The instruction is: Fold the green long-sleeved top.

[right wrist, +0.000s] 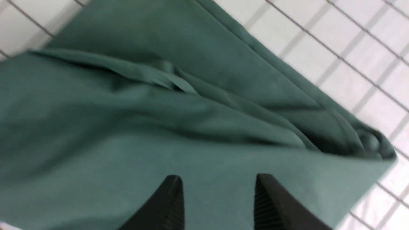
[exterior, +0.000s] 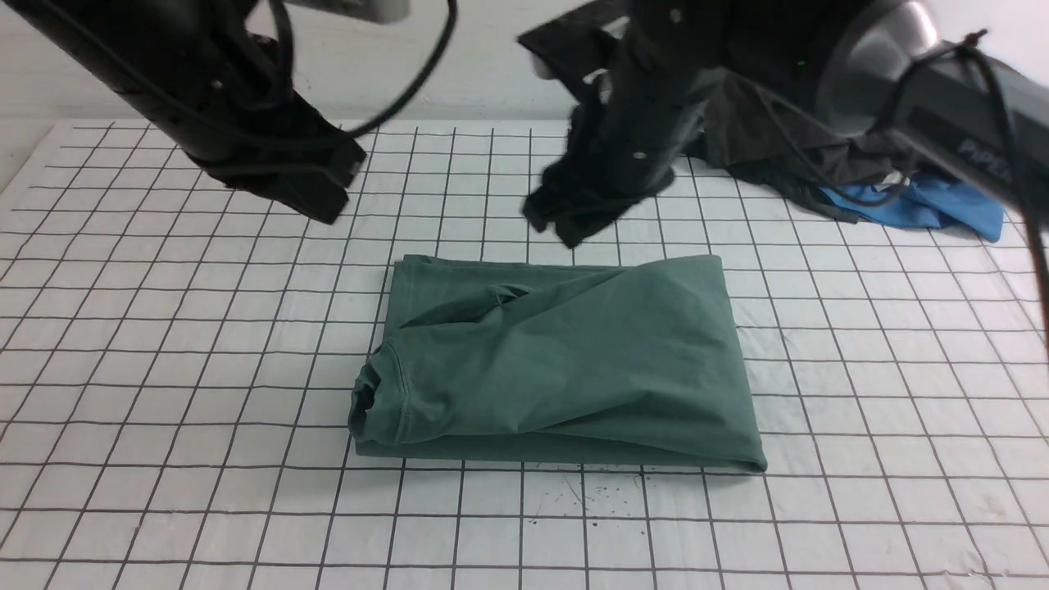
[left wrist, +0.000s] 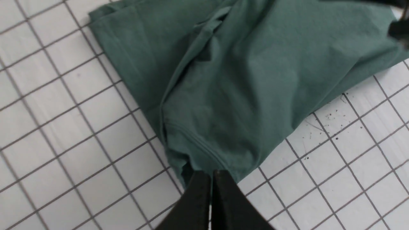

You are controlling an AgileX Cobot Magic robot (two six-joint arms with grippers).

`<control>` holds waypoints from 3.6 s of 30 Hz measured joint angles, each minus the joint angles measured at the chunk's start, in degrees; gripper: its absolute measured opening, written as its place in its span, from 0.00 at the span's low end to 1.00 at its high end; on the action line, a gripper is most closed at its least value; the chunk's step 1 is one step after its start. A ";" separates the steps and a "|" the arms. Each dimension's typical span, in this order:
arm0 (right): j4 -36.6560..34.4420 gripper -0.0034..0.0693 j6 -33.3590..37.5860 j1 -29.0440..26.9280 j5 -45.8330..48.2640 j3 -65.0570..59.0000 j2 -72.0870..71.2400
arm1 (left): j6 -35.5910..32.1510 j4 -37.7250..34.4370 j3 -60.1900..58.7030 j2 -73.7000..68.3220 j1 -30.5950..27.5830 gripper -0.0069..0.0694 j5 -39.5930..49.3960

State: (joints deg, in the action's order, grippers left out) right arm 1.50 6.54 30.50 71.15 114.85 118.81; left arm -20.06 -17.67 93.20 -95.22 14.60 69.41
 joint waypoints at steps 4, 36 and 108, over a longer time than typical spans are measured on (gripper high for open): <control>-0.32 0.16 0.00 -7.05 0.00 -8.96 -1.01 | -0.61 0.06 -0.06 -6.87 4.13 0.08 -5.60; -7.33 0.03 1.52 -12.20 -17.99 -18.55 3.89 | 5.55 4.40 4.48 -25.51 0.54 0.08 -21.20; -22.18 0.03 9.89 -12.20 -42.05 -74.19 -83.73 | 15.52 12.59 -68.68 80.85 0.54 0.08 -31.98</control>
State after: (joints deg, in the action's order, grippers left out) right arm -20.69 16.43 18.31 29.10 40.66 35.08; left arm -4.54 -5.08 24.51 -14.36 15.14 37.43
